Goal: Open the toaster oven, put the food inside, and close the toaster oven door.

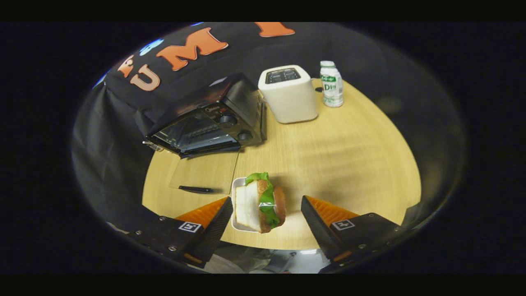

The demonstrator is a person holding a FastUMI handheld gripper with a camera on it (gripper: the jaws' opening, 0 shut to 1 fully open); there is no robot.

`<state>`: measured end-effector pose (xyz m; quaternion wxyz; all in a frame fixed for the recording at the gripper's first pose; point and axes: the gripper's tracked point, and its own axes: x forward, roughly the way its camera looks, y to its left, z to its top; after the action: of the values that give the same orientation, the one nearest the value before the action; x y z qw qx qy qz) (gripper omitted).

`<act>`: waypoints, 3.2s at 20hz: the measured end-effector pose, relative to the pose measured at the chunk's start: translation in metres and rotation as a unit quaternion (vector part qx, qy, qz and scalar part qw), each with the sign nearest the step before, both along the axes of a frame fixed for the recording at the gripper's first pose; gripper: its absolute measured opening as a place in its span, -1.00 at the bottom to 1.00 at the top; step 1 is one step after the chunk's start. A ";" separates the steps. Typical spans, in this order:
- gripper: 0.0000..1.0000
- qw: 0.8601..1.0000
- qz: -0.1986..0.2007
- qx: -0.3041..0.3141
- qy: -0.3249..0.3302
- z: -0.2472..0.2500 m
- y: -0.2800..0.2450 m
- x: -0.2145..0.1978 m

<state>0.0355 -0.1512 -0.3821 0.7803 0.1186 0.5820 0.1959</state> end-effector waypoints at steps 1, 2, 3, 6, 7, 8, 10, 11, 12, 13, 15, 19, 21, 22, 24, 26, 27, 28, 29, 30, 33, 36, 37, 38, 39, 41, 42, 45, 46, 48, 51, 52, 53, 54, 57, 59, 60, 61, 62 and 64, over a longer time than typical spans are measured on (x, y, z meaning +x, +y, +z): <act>0.98 1.000 0.002 0.007 0.020 -0.008 0.003 0.002; 0.98 0.999 0.009 0.005 0.033 -0.016 0.002 0.004; 0.98 0.999 0.023 0.002 0.046 -0.024 0.002 0.002; 0.95 0.996 0.046 0.011 0.081 -0.032 0.010 0.001; 0.82 0.995 0.048 0.014 0.087 -0.035 0.013 0.000; 0.69 0.994 0.050 0.013 0.095 -0.036 0.014 -0.002; 0.34 0.992 0.058 0.002 0.108 -0.040 0.012 -0.006; 0.06 0.992 0.055 0.007 0.114 -0.036 0.015 -0.009; 0.01 0.992 0.050 0.015 0.112 -0.033 0.020 -0.008; -0.11 0.993 0.045 0.024 0.105 -0.025 0.023 -0.006; -0.27 0.995 0.045 0.018 0.083 -0.012 0.025 -0.002; -0.42 0.999 0.017 0.035 0.036 0.030 0.030 0.011; -0.42 0.999 -0.018 0.048 0.007 0.049 0.035 0.021; -0.42 0.997 -0.039 0.060 -0.004 0.058 0.040 0.025; -0.42 0.990 -0.095 0.097 -0.025 0.071 0.054 0.039; -0.42 0.980 -0.144 0.129 -0.037 0.076 0.069 0.046; -0.42 0.975 -0.165 0.141 -0.043 0.075 0.076 0.048; -0.42 0.970 -0.185 0.152 -0.046 0.071 0.087 0.049; -0.42 0.963 -0.205 0.166 -0.047 0.067 0.101 0.049; -0.42 0.957 -0.223 0.181 -0.047 0.063 0.115 0.050; -0.42 0.935 -0.274 0.223 -0.044 0.046 0.154 0.056; -0.42 0.910 -0.330 0.247 -0.050 0.026 0.186 0.073; -0.42 0.899 -0.353 0.253 -0.060 0.021 0.193 0.084; -0.42 0.888 -0.372 0.263 -0.065 0.016 0.201 0.092; -0.42 0.879 -0.385 0.272 -0.064 0.011 0.210 0.100; -0.42 0.870 -0.399 0.282 -0.060 -0.001 0.228 0.112; -0.42 0.868 -0.404 0.282 -0.057 -0.008 0.237 0.117; -0.42 0.842 -0.441 0.304 -0.068 -0.016 0.250 0.142; -0.42 0.834 -0.454 0.304 -0.071 -0.019 0.251 0.151; -0.42 0.817 -0.479 0.314 -0.070 -0.023 0.257 0.162; -0.41 0.803 -0.501 0.315 -0.074 -0.027 0.265 0.174; -0.40 0.799 -0.509 0.311 -0.079 -0.028 0.265 0.178; -0.40 0.798 -0.514 0.303 -0.084 -0.029 0.266 0.181; -0.39 0.799 -0.519 0.291 -0.085 -0.032 0.267 0.180; -0.21 0.802 -0.532 0.263 -0.072 -0.041 0.264 0.176; -0.06 0.799 -0.540 0.255 -0.069 -0.039 0.260 0.173; 0.07 0.799 -0.545 0.245 -0.068 -0.038 0.256 0.168; 0.10 0.799 -0.550 0.235 -0.066 -0.038 0.252 0.164; 0.19 0.799 -0.553 0.227 -0.067 -0.036 0.249 0.161; 0.39 0.808 -0.551 0.202 -0.052 -0.043 0.244 0.150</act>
<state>0.1856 0.0932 -0.4247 0.7447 0.5640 0.3248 -0.1474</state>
